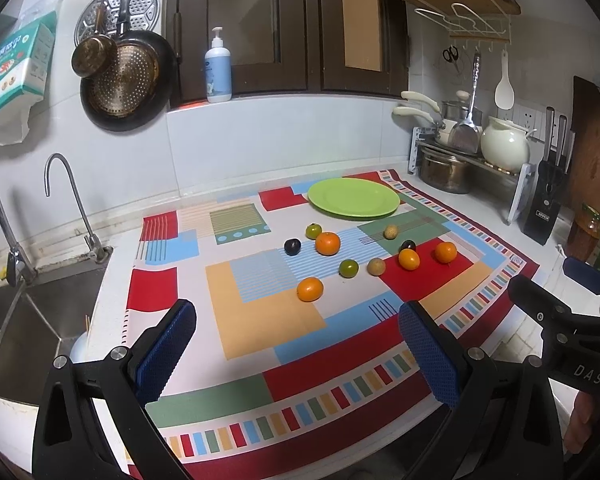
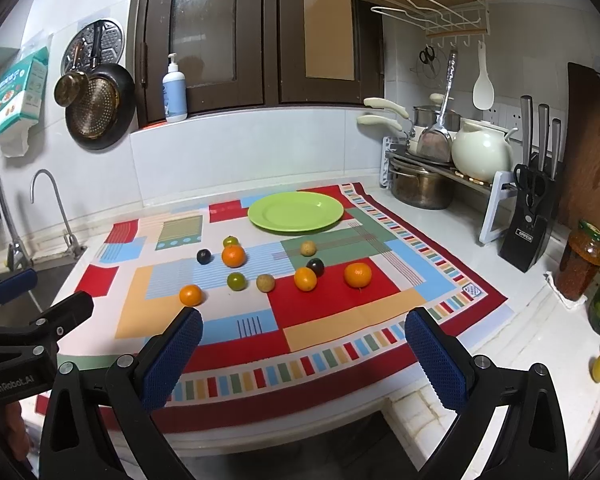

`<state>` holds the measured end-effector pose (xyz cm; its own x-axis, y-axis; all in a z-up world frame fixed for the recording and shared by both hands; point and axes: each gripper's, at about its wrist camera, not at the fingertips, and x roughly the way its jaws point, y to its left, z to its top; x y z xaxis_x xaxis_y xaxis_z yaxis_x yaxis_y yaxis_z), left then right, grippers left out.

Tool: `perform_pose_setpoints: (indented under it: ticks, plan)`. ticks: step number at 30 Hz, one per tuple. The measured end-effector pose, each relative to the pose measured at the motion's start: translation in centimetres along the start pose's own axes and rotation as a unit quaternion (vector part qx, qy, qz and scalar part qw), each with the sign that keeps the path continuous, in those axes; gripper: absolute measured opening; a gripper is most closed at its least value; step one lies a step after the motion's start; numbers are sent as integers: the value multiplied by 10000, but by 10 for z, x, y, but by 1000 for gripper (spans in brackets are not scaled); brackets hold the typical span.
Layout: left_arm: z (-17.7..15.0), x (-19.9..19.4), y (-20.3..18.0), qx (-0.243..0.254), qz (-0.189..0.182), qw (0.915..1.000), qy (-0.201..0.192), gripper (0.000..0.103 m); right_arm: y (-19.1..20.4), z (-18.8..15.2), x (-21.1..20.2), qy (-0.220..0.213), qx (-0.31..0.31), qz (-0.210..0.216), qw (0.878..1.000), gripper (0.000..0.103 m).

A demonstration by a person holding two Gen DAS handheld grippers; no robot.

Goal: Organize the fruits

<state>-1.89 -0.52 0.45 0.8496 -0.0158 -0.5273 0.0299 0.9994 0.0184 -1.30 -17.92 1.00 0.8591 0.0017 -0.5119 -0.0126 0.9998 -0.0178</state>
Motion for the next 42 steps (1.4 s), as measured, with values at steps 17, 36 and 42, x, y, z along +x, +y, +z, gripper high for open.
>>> perform_pose_setpoints:
  ticks: [17, 36, 42]
  plan:
    - [2, -2, -3, 3, -15, 10000, -37, 103, -1, 1, -3, -22, -8, 6, 10000, 102]
    - [0, -2, -1, -8, 8, 10000, -78, 103, 3, 3, 2, -4, -61, 78, 10000, 102]
    - [1, -1, 0, -13, 29, 9999, -96, 103, 4, 3, 3, -5, -85, 102, 9999, 102]
